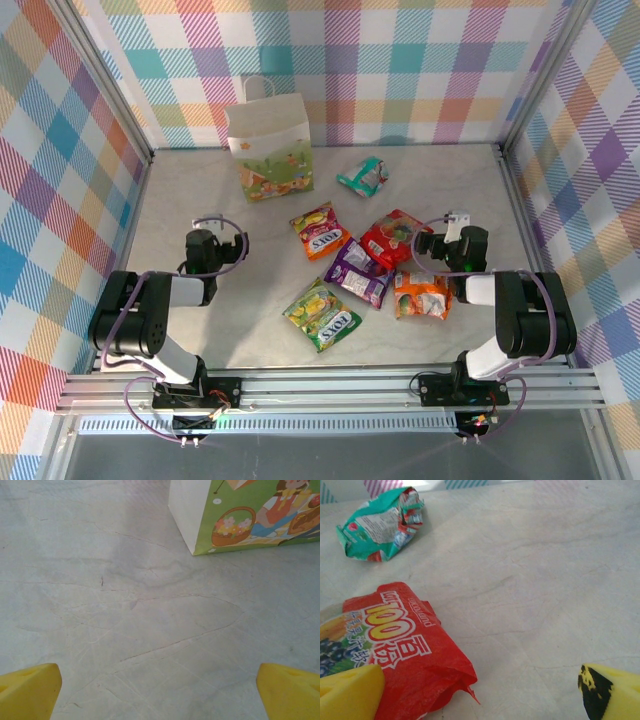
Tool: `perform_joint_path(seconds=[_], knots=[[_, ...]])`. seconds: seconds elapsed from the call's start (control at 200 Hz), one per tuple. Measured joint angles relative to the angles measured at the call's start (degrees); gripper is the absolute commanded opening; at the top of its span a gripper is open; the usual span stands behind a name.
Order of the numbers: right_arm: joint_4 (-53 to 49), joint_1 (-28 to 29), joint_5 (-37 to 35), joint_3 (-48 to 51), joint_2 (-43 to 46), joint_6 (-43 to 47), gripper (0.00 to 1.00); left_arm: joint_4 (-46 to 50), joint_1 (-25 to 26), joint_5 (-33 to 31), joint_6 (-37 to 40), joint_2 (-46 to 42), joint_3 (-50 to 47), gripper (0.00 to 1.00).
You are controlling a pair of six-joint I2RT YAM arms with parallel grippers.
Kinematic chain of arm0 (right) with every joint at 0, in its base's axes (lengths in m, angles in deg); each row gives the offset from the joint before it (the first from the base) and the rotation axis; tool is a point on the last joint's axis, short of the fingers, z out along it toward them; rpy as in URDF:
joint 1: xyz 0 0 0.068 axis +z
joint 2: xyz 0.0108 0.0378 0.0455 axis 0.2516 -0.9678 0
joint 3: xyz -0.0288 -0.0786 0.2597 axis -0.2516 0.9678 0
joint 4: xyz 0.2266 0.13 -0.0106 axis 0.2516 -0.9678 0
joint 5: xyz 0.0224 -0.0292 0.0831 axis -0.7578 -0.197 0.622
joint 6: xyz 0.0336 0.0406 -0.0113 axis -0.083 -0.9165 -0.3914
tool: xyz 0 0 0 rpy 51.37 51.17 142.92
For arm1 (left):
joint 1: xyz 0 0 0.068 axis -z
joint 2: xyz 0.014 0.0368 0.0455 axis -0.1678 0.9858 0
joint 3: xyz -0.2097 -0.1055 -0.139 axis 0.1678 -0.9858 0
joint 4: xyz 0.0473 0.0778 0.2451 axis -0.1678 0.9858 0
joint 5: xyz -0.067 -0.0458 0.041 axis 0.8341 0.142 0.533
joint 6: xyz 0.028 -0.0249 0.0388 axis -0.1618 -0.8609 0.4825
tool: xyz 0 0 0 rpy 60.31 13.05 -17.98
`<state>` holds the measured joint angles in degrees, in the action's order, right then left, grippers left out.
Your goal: Place the snacks into the paper bag
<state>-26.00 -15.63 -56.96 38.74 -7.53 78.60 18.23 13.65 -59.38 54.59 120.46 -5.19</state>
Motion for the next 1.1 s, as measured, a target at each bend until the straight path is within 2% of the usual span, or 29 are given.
perform_joint_path(seconds=[0.185,0.415,0.685,0.875,1.015,1.1], knots=[[-11.87,0.00,-0.70,-7.21,3.10,0.04,0.99,11.96,1.49,-2.45,0.02,-5.62,5.66,1.00],[-24.48,0.00,-2.58,-13.27,9.49,0.04,0.99,29.66,4.44,-5.84,-0.66,-11.30,19.23,1.00],[-36.72,0.00,-5.88,-24.83,13.97,-1.57,0.99,44.61,10.71,-15.04,-1.22,-11.45,34.27,1.00],[-43.32,0.35,-5.60,-33.05,14.21,-2.80,0.99,51.12,12.66,-15.56,-0.52,-11.21,41.16,1.00],[-46.71,1.25,-5.14,-36.63,14.23,-2.99,0.99,58.66,12.66,-16.63,-0.83,-8.24,53.13,0.96],[-48.72,1.95,-4.96,-37.75,14.21,-2.99,0.99,63.69,12.66,-17.75,-1.36,-5.49,61.59,0.89]])
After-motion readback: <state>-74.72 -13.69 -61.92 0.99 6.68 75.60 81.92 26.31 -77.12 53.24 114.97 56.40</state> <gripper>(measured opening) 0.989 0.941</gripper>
